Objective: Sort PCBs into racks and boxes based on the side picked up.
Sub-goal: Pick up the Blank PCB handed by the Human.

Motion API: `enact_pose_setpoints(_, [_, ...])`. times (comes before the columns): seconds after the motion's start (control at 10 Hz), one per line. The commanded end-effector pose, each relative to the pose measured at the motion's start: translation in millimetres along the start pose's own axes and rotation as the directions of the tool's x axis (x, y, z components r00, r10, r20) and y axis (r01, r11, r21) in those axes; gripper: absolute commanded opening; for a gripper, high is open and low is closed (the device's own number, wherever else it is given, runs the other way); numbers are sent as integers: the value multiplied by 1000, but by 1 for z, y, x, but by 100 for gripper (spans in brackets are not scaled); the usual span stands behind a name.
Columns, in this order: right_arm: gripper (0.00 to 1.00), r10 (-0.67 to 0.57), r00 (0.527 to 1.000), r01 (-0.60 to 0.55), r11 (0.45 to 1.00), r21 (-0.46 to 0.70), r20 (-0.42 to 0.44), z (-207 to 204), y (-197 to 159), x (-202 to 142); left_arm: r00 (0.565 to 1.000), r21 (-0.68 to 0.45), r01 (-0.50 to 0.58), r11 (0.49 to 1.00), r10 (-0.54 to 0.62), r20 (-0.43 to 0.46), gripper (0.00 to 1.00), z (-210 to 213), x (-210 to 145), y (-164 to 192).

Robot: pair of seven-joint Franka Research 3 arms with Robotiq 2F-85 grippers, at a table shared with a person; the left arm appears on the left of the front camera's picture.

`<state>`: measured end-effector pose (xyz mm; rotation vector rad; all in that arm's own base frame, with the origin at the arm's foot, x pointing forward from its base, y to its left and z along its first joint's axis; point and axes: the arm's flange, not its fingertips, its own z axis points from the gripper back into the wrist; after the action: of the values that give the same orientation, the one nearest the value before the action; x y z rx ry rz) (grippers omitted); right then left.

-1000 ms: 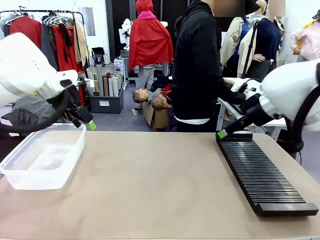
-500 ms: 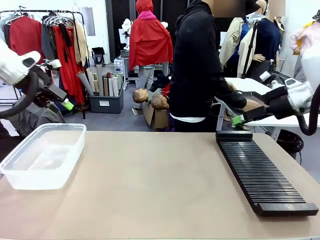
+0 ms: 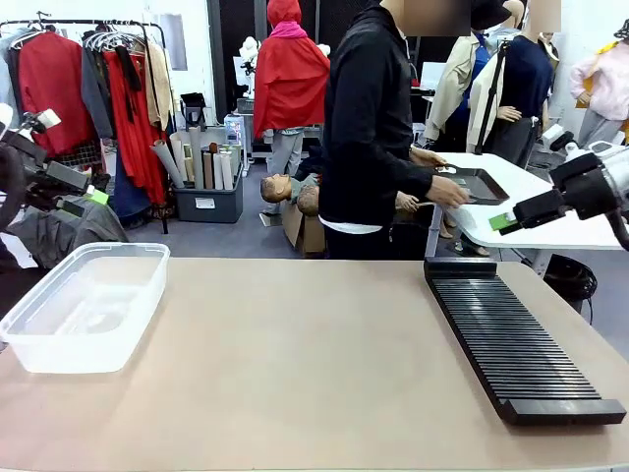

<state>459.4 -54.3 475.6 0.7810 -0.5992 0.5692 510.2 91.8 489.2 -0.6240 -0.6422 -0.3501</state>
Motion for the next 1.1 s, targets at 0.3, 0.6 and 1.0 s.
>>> enact_pose_setpoints(0.3, [100, -169, 985, 165, 978, 127, 26, 32, -8, 0, 998, -63, -14, 998, 18, 60, 100, 11, -17, 18])
enact_pose_setpoints(0.6, [100, -191, 980, 182, 973, 142, 50, 41, -8, -12, 997, -87, -15, 996, 22, 80, 100, 26, -22, 29])
enact_pose_setpoints(1.0, [100, -194, 978, 180, 971, 157, 79, 47, -7, -17, 997, -99, 16, 995, -9, 75, 100, 23, -26, 33])
